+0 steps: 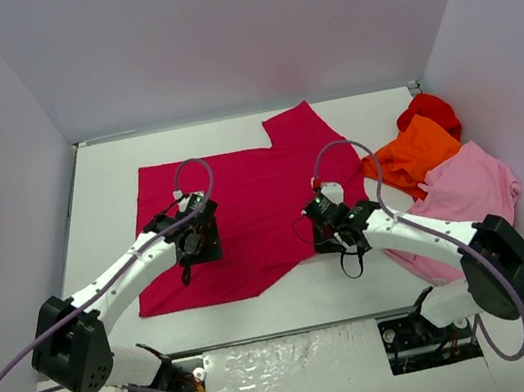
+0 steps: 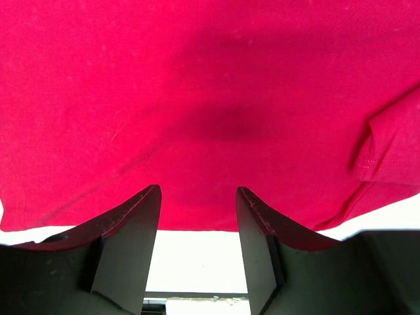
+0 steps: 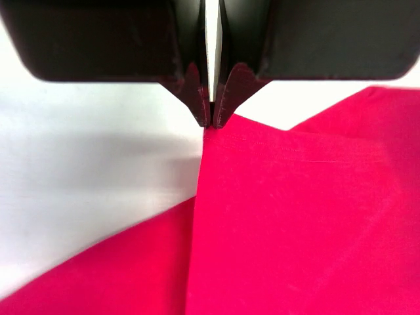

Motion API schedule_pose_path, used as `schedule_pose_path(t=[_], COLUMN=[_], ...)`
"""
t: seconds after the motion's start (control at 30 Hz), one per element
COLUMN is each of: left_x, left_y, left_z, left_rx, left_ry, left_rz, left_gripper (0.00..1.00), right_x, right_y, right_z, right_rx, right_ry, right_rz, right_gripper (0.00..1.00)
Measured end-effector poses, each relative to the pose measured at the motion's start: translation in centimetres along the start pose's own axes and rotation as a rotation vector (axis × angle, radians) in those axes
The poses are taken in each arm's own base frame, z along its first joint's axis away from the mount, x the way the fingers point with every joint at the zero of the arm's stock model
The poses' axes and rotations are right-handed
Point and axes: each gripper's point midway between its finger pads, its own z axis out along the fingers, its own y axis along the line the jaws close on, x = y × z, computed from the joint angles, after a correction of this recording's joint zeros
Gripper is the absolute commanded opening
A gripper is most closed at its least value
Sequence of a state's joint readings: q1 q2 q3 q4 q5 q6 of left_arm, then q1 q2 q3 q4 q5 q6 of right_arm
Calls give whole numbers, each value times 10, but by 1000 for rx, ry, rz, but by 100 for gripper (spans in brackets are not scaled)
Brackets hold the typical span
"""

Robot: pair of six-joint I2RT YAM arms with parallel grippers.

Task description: Fold and stack the t-shirts

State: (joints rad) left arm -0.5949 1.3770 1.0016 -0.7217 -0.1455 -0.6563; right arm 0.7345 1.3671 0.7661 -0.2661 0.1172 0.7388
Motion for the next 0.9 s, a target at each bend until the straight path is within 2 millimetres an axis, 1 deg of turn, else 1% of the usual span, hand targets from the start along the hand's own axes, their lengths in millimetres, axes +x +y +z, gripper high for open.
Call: schedule_pose_path(t=[0.1, 0.23, 0.47, 0.67, 0.77, 0.9], left_x=[0, 0, -1, -1, -2, -3], left_y=[-2, -3, -4, -6, -6, -8], left_z=[2, 3, 4, 4, 4, 4], left_rx=[5, 11, 16, 21, 22, 28], left_ry=[5, 4, 4, 2, 0, -3], left_rz=[1, 3, 9, 8, 8, 6], left_gripper=[47, 47, 47, 47, 47, 47], right_x=[-9, -5, 15, 37, 45, 49], right_y=[1, -9, -32, -58, -66, -69], right_z=[-19, -42, -72, -97, -111, -132], right_rx=[-24, -24, 4, 58, 66, 37], right_ry=[-35, -35, 0, 52, 67, 68], right_rz=[10, 22, 54, 70, 85, 118], right_gripper=[0, 0, 0, 0, 0, 0])
